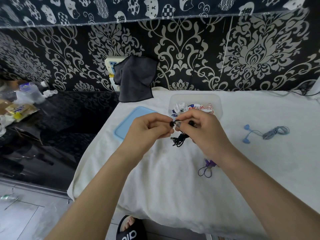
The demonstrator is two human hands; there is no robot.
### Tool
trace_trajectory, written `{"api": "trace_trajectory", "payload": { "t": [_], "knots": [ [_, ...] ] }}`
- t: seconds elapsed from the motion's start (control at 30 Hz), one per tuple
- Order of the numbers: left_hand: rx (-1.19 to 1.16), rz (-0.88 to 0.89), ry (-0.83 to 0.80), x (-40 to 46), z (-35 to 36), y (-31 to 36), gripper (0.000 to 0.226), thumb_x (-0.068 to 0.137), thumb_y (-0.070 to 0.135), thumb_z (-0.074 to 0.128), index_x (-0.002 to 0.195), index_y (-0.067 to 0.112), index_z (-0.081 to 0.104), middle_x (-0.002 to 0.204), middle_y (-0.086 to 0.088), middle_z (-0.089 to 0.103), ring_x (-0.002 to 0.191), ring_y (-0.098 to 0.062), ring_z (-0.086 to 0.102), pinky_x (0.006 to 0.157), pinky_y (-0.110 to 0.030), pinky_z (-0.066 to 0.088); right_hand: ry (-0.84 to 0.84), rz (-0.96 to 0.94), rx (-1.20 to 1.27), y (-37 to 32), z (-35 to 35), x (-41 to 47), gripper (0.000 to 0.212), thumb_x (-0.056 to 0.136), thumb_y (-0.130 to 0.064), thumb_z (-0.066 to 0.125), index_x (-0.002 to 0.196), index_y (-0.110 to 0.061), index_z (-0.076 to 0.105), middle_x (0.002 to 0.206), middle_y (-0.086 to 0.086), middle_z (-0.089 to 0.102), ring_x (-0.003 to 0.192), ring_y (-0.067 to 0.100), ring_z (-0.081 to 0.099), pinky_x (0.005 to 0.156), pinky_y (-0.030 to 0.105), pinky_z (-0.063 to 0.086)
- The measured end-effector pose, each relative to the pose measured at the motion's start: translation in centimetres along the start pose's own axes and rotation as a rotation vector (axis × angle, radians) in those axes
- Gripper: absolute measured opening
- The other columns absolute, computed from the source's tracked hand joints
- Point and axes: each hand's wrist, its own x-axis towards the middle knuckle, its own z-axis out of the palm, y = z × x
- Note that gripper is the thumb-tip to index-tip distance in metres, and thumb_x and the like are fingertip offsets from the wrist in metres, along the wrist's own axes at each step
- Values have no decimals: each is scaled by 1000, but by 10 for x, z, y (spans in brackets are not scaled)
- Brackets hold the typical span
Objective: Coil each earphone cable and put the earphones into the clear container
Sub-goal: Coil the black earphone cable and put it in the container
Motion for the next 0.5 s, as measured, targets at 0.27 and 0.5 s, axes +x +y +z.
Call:
{"api": "trace_trajectory", "payload": {
  "t": [0.27,0.5],
  "knots": [
    [0,26,-1,0,0,1,14,93,-5,62,102,0,72,90,-20,75,83,-18,72,85,-29,60,-12,0,38,-4,-1,-2,6,91,-10,68,93,-15,71,77,-3,75,64,-1,63,52,7,39],
    [-22,93,-57,-2,-3,3,16,97,3,62,105,8,74,92,-10,76,85,-15,70,85,-27,57,-101,122,260,-10,-5,1,8,93,-4,65,92,-9,70,75,7,70,45,10,35,46,23,26]
  ]
}}
